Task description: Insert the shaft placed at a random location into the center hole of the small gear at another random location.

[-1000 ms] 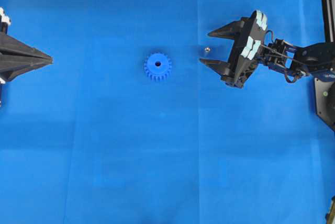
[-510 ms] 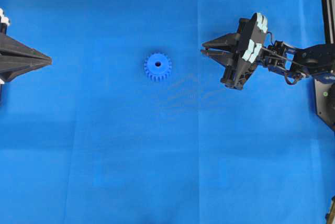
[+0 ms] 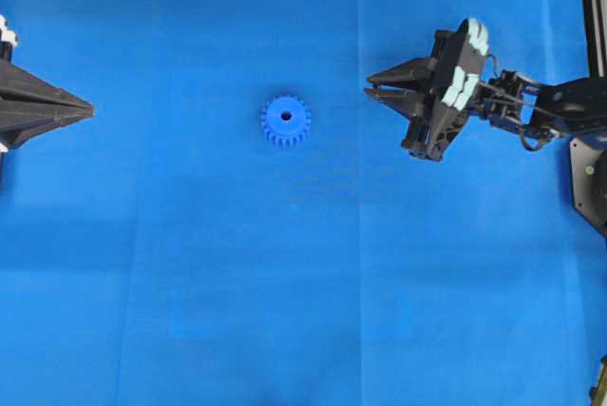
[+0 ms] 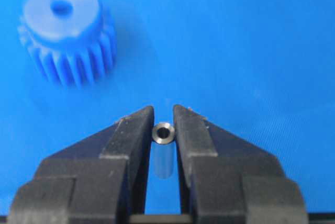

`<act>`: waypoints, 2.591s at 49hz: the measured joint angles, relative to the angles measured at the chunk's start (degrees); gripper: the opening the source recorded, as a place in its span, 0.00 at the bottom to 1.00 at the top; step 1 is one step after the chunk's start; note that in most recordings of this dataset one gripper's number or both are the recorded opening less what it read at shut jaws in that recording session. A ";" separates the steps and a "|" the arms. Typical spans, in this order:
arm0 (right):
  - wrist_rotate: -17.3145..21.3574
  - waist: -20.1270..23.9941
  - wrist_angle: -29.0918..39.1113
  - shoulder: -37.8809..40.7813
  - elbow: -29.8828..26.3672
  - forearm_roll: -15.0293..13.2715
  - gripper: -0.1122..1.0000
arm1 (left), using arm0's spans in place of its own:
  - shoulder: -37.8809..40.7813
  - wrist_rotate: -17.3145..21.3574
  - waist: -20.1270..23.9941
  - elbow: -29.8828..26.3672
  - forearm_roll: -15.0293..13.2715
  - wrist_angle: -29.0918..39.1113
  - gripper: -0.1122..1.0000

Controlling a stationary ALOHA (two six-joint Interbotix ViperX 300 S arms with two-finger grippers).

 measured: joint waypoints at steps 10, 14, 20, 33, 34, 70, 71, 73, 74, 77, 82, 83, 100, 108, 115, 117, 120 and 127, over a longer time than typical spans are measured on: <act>0.09 0.00 7.56 -7.56 -0.88 0.09 0.13 | 0.09 0.00 0.09 -0.09 0.09 0.00 0.10; 0.00 0.00 8.96 -8.88 -0.88 0.09 0.13 | 0.00 0.00 0.00 -0.09 0.09 0.00 0.10; 0.00 0.00 9.14 -9.23 -0.88 0.09 0.13 | 0.00 0.00 0.09 0.00 0.09 0.09 0.10; 0.00 0.00 9.23 -9.14 -1.23 0.09 0.13 | 0.00 0.00 0.09 0.00 0.00 0.09 0.10; 0.00 0.00 9.23 -8.96 -1.41 0.09 0.13 | 0.00 0.00 0.00 0.00 0.09 0.09 0.10; -0.53 4.57 13.27 4.83 -19.95 0.00 0.13 | 0.00 -0.09 0.09 0.00 0.09 0.09 0.10; -0.53 4.66 13.45 5.01 -20.30 0.00 0.13 | 0.09 -0.09 0.09 0.00 0.09 0.09 0.10; -0.53 4.83 13.62 5.36 -20.83 0.00 0.13 | 0.00 -0.09 0.09 0.00 0.09 0.00 0.10; -0.53 4.92 13.71 5.54 -21.01 0.00 0.13 | 0.00 -0.09 0.00 0.00 0.00 0.09 0.10; -0.53 5.01 13.89 5.80 -21.36 0.00 0.13 | 0.09 -0.09 0.09 0.00 0.00 0.09 0.10; -0.53 4.92 13.97 5.98 -21.53 0.09 0.13 | 0.00 -0.09 0.09 0.00 0.09 0.09 0.10; -0.53 4.92 13.97 5.98 -21.53 0.00 0.13 | 0.09 -0.09 0.09 -0.09 0.09 0.09 0.10; -0.53 4.92 13.89 8.00 -21.71 0.09 0.13 | 0.09 -0.09 0.00 0.00 0.09 0.09 0.10; -0.18 4.92 12.13 10.11 -22.15 0.26 0.13 | 0.09 -0.09 0.00 0.00 0.09 0.09 0.10; -0.18 4.92 11.43 10.72 -22.24 0.62 0.13 | 0.00 -0.18 0.09 0.00 0.00 0.09 0.10; -0.26 4.92 11.34 10.63 -22.24 0.62 0.13 | 0.00 -0.09 0.09 -0.09 0.09 0.09 0.10; -0.18 4.92 11.34 10.72 -22.24 0.62 0.13 | 0.09 -0.09 0.09 0.00 0.09 0.18 0.10; -0.26 4.92 11.43 10.63 -22.24 0.70 0.13 | 0.09 -0.09 0.09 0.00 0.09 0.35 0.10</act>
